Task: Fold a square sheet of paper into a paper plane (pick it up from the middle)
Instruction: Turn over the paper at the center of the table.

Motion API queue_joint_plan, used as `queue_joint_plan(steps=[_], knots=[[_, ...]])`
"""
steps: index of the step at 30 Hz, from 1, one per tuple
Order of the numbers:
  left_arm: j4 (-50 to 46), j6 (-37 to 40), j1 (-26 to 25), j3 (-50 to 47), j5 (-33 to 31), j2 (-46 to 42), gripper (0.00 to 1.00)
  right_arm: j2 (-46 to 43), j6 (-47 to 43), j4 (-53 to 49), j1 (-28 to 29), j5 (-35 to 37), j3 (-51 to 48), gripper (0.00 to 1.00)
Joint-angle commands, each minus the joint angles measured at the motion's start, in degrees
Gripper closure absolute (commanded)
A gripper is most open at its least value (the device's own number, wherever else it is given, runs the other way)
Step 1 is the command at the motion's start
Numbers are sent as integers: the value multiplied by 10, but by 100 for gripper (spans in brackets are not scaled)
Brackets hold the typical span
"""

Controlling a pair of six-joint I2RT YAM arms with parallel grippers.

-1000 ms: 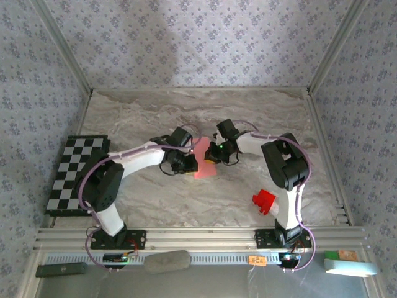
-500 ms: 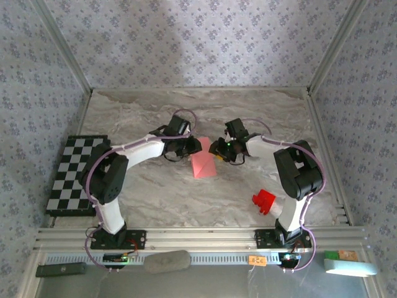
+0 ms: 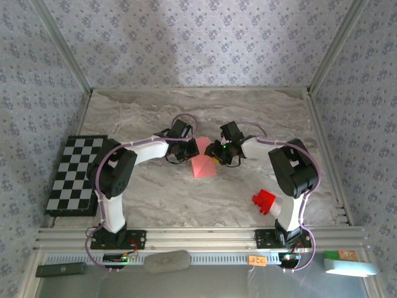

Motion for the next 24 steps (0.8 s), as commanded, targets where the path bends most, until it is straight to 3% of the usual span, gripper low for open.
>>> queue_joint_plan(steps=[1, 24], knots=[[1, -10, -2, -13, -30, 13, 93, 6, 14, 3, 4, -7, 6, 57], [21, -50, -2, -64, -48, 20, 95, 25, 39, 23, 20, -38, 11, 61]])
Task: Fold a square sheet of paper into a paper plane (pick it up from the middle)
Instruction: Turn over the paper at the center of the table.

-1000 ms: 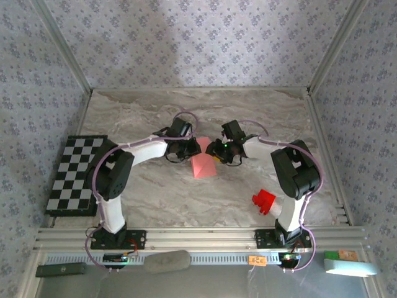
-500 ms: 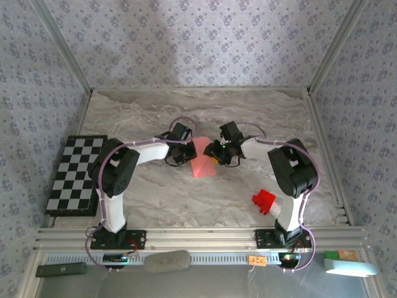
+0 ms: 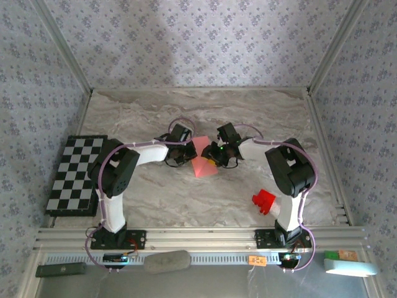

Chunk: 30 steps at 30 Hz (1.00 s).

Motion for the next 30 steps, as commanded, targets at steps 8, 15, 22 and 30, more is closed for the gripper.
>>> queue_joint_plan(steps=[8, 15, 22, 30], knots=[[-34, -11, -3, -25, -22, 13, 95, 2, 24, 65, 3, -38, -12, 63], [-33, -12, -2, -27, -22, 13, 95, 3, 16, 73, 3, -43, -22, 68], [-34, -10, -2, -25, -18, 7, 95, 14, -6, 74, 8, -43, -22, 77], [-45, -2, 3, -6, -8, -22, 90, 16, -27, 64, 9, -24, -19, 89]])
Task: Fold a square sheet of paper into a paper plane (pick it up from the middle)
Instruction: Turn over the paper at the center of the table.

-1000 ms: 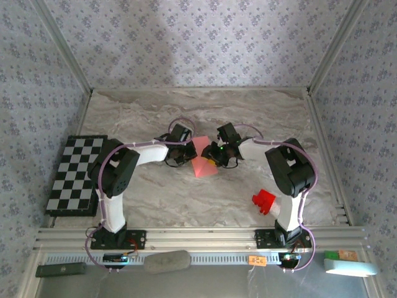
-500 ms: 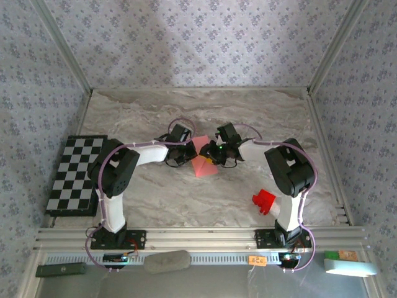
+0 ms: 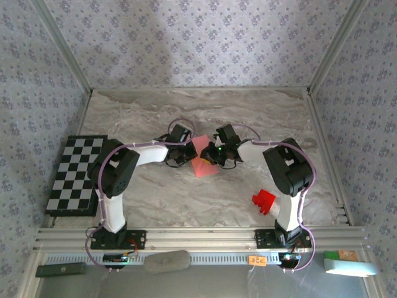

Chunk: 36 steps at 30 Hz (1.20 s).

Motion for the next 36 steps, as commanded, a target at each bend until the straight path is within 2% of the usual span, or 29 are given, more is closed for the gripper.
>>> queue_joint_plan(steps=[1, 6, 13, 17, 24, 31, 36], knots=[[-53, 8, 5, 0, -6, -26, 88, 4, -25, -13, 3, 16, -3, 91], [-55, 15, 24, -5, 8, -90, 74, -23, -55, -14, -4, 23, 1, 98], [-20, 16, 68, -69, 54, -207, 37, -88, -76, 14, -27, -16, 4, 99], [40, -5, 81, -115, 85, -265, 23, -115, -50, 54, -46, -56, 3, 99], [143, -48, 79, -138, 147, -292, 10, -138, 29, 157, -65, -112, -5, 99], [239, -102, 66, -126, 218, -252, 12, -144, 85, 219, -70, -143, -9, 99], [257, -113, 56, -109, 240, -228, 15, -136, 124, 266, -73, -160, -15, 98]])
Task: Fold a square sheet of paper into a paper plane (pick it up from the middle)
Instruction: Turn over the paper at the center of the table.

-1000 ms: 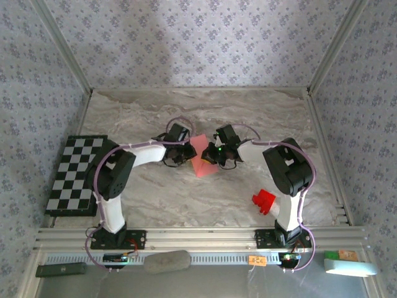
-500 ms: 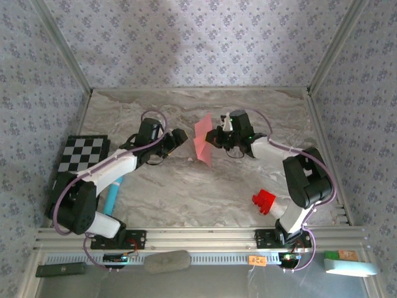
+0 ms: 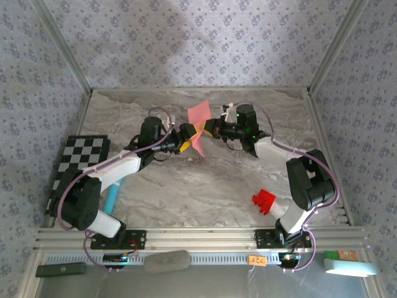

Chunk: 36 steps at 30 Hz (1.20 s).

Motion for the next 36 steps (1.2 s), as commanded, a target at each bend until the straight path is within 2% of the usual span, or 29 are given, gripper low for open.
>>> queue_joint_plan(steps=[1, 3, 8, 13, 27, 32, 36], knots=[[49, -19, -5, 25, 35, 11, 16, -5, 43, 59, -4, -30, -10, 98], [62, -25, -5, 25, 38, 13, 20, -3, 51, 69, -5, -33, -13, 98], [59, -23, -5, 25, 30, 6, 38, 0, 55, 76, -7, -36, -22, 97], [59, -21, -4, 22, 22, 0, 46, 3, 56, 78, -11, -37, -27, 97], [62, -26, -3, 15, 8, -1, 80, 15, 54, 75, -11, -34, -37, 94], [45, -16, 1, 12, -4, -1, 89, 11, 33, 49, -13, -21, -42, 83], [-24, 26, 2, 21, -30, -6, 93, -11, -20, -33, -22, 14, -46, 65]])
